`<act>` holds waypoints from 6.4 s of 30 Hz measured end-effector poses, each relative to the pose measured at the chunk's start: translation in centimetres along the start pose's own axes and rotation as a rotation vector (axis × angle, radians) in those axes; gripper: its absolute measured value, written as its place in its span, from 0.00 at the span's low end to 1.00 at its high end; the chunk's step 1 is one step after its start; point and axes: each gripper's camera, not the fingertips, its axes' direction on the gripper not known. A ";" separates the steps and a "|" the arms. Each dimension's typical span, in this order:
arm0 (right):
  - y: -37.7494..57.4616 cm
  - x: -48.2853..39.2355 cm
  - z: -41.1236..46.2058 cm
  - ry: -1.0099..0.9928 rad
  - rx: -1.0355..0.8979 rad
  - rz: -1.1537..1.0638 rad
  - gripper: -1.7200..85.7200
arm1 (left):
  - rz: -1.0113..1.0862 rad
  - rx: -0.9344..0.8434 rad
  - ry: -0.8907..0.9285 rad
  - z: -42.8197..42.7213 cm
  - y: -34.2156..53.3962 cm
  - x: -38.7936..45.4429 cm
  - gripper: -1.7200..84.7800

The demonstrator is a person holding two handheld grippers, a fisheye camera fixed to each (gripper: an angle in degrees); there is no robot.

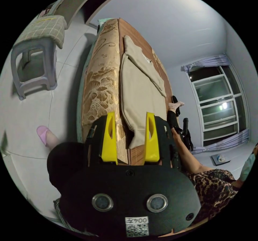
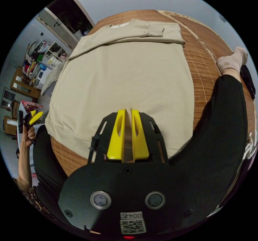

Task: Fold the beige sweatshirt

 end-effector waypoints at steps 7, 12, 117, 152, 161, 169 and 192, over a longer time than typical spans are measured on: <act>1.0 -0.3 0.1 -0.012 0.004 0.014 0.08 | 0.047 -0.154 0.038 1.4 -0.4 0.2 0.19; 1.6 -0.6 0.3 -0.017 0.005 0.026 0.07 | 0.132 -0.296 -0.059 4.0 -0.5 2.4 0.19; -12.6 0.3 -6.7 -0.044 -0.542 -0.079 0.07 | 0.178 -0.502 -0.218 13.6 5.1 12.2 0.06; 19.0 15.2 -24.9 -0.643 0.166 0.079 0.06 | 0.129 -0.141 0.362 -10.7 9.3 12.6 0.04; 20.5 17.6 -29.1 -0.806 0.368 0.113 0.04 | 0.111 0.037 0.567 -16.3 5.8 14.6 0.04; 12.9 20.3 -31.5 -0.897 0.458 0.119 0.05 | 0.142 0.105 0.633 -17.7 -4.4 18.1 0.04; -21.8 23.2 -16.3 -0.335 0.333 0.230 0.13 | 0.050 0.218 0.213 -0.4 -31.2 11.9 0.04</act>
